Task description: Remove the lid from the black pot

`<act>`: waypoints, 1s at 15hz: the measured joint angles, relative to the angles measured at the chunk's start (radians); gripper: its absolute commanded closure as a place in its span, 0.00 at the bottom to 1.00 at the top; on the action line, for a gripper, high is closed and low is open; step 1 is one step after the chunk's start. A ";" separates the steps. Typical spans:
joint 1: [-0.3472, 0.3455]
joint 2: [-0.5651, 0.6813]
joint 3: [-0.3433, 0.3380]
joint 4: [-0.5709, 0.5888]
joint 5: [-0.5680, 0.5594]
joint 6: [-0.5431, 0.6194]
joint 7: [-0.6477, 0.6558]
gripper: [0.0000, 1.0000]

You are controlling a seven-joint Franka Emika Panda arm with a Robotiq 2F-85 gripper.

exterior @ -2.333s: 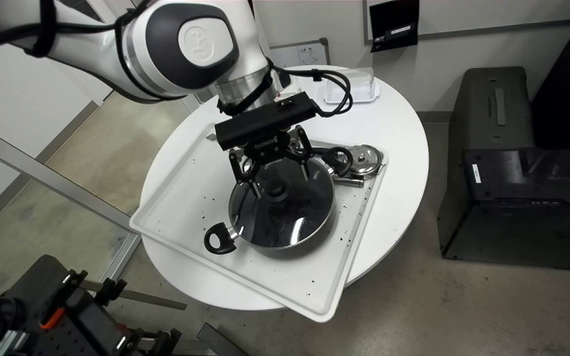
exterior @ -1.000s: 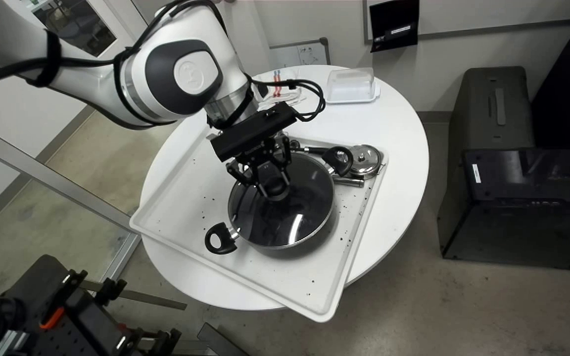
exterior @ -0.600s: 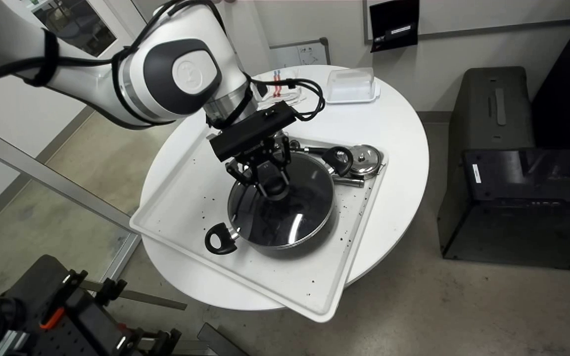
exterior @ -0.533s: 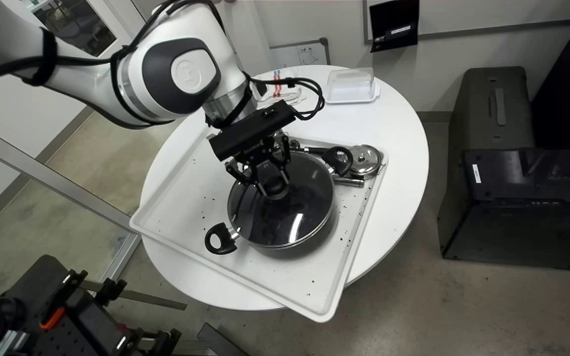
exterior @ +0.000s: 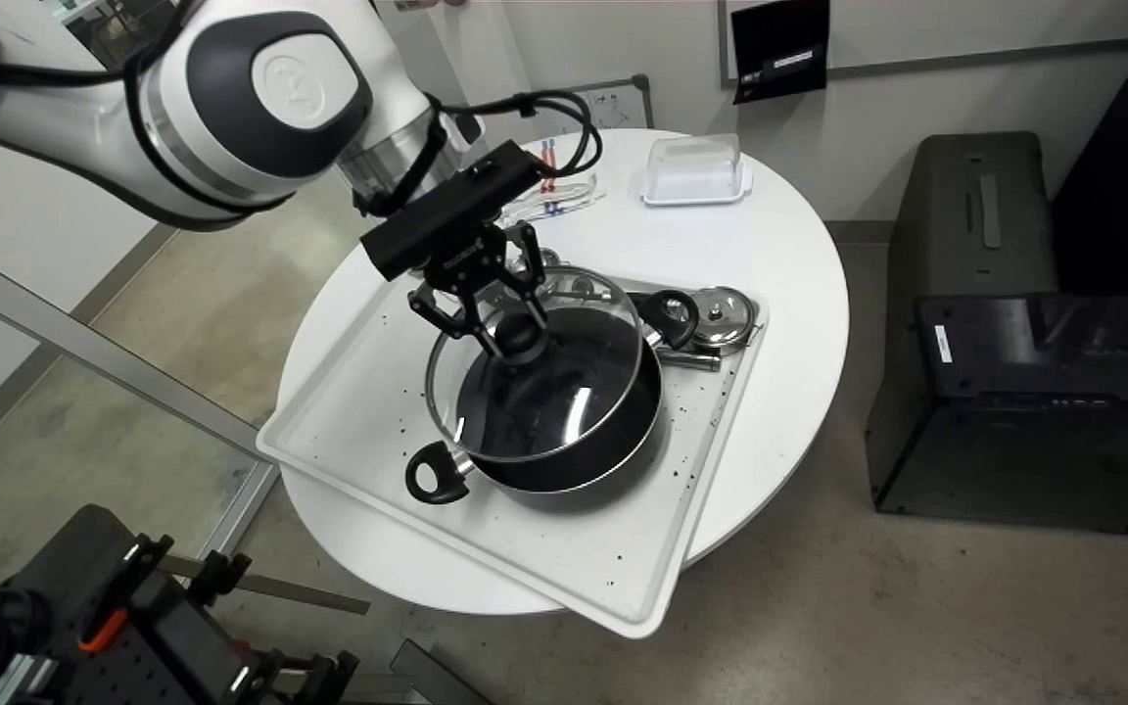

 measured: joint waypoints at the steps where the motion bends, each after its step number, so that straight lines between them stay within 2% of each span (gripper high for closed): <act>1: 0.013 -0.009 0.000 -0.010 -0.016 0.000 0.009 0.74; 8: 0.158 -0.025 0.017 -0.073 -0.162 0.000 0.158 0.74; 15: 0.263 -0.016 0.106 -0.121 -0.274 -0.001 0.325 0.74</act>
